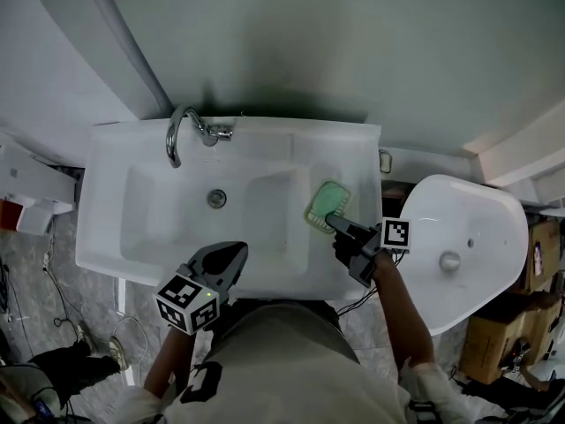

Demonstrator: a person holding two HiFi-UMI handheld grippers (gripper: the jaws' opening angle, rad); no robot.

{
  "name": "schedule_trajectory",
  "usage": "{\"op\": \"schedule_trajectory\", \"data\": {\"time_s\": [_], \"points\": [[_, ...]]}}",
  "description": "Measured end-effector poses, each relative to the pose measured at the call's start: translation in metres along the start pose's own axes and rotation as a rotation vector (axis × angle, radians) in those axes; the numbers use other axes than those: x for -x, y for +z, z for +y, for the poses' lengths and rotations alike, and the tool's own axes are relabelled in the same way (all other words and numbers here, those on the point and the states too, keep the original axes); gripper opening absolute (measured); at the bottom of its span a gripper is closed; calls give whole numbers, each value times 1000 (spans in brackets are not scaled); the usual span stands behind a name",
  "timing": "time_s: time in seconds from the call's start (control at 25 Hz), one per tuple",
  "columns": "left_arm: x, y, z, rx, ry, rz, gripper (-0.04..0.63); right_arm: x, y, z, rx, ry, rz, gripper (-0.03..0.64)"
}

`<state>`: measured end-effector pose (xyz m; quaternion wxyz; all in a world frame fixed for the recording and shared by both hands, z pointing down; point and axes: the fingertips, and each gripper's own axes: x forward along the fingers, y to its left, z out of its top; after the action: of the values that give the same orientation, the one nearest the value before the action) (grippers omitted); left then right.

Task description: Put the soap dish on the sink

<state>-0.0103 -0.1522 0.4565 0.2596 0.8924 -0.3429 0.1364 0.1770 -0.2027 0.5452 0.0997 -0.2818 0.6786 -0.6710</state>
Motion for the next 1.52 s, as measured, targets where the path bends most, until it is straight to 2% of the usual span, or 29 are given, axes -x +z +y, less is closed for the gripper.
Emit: {"op": "schedule_trajectory", "data": {"time_s": [0.2,0.44,1.12,1.52], "points": [[-6,0,-1,6,20,1,20,-10,13,-29,-17,8,70,77],[-13,1,3,18,38,0,20,-12,19,-61,-37,-53,120,77],[-30,-1,2,23,20,19,20,-13,37,-93,-4,-108,184,77],[-30,-2,7,31,13,23,20,-7,56,-104,36,-248,148,91]]}}
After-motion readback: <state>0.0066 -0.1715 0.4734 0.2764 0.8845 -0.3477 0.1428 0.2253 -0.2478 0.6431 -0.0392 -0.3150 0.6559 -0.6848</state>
